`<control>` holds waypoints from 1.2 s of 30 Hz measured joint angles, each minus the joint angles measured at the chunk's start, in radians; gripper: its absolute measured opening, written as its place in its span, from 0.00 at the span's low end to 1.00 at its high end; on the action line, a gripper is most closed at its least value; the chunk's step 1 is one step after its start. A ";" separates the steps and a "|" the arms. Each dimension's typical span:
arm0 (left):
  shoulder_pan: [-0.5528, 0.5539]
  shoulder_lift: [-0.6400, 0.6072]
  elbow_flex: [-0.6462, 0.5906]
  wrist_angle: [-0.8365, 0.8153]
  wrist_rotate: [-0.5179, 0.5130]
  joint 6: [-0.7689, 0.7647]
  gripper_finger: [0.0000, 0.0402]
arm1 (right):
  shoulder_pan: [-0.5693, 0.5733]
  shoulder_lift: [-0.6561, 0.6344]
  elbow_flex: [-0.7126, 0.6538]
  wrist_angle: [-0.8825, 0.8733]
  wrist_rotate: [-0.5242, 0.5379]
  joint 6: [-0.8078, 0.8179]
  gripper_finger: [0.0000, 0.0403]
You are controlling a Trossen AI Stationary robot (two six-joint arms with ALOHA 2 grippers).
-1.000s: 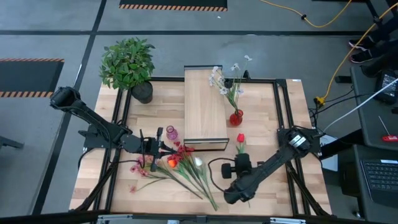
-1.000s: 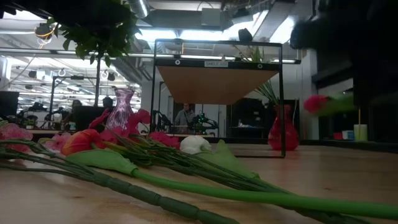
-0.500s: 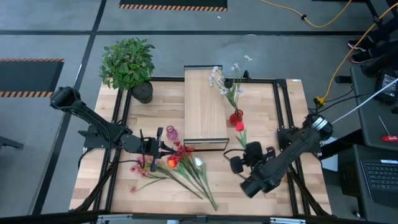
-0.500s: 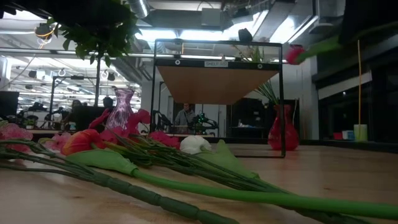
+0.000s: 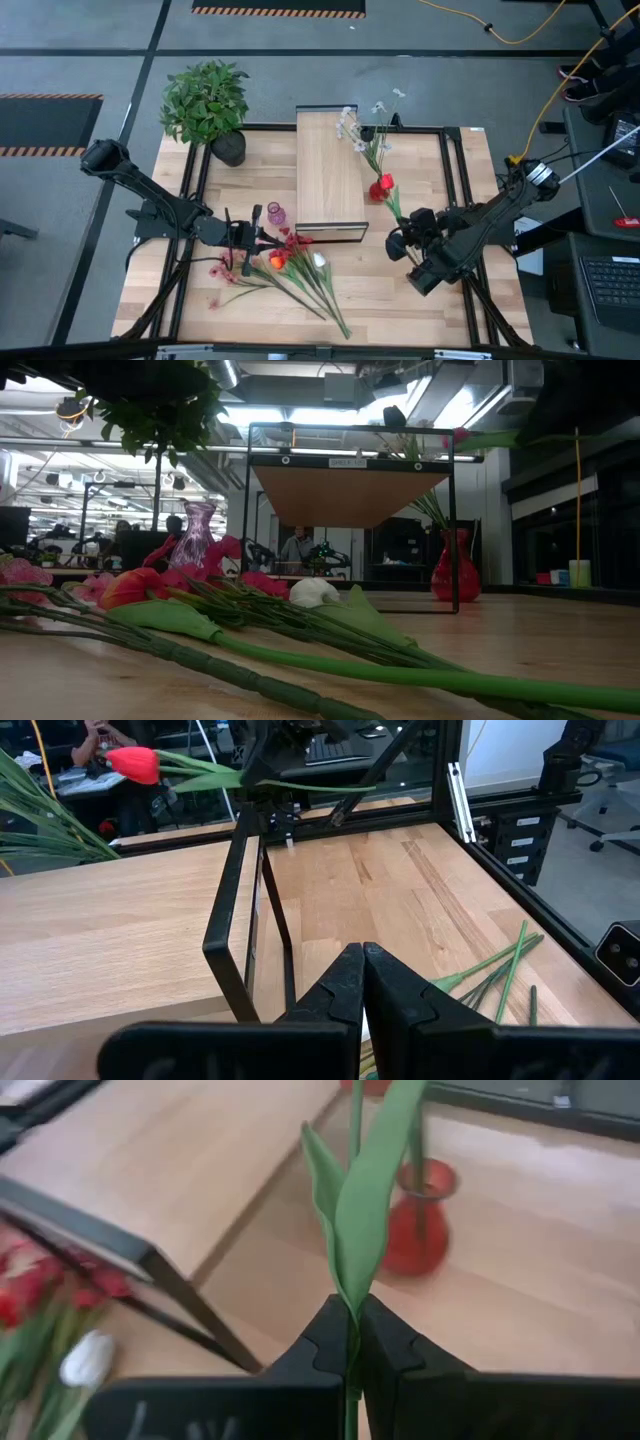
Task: Pick and place flowers into a vace then onto a shelf
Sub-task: Put the red tulip into the red vase
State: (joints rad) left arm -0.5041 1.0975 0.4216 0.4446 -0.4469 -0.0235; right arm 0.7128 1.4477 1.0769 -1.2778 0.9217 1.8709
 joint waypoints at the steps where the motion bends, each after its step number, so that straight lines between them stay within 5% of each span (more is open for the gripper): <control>1: 0.000 0.000 0.000 0.000 0.000 0.000 0.01 | 0.000 -0.019 -0.021 0.037 0.000 -0.036 0.02; 9: 0.000 0.000 0.000 0.000 -0.004 0.046 0.01 | 0.000 -0.184 -0.149 0.280 0.021 -0.294 0.02; 15: 0.004 0.000 0.000 0.000 -0.005 0.048 0.01 | 0.000 -0.319 -0.166 0.428 0.037 -0.637 0.02; 24: 0.003 0.000 0.000 0.001 -0.005 0.035 0.01 | 0.000 -0.447 -0.185 0.465 0.118 -0.956 0.02; 31: 0.017 0.000 0.000 0.002 -0.031 0.030 0.01 | -0.001 -0.634 -0.363 0.599 0.042 -1.086 0.02; 36: 0.062 0.000 0.000 0.002 -0.050 -0.002 0.01 | -0.001 -0.813 -0.495 0.856 0.011 -1.396 0.02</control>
State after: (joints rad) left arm -0.4420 1.0977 0.4214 0.4466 -0.4965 -0.0251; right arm 0.7120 0.6345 0.5821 -0.4222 0.9325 0.4753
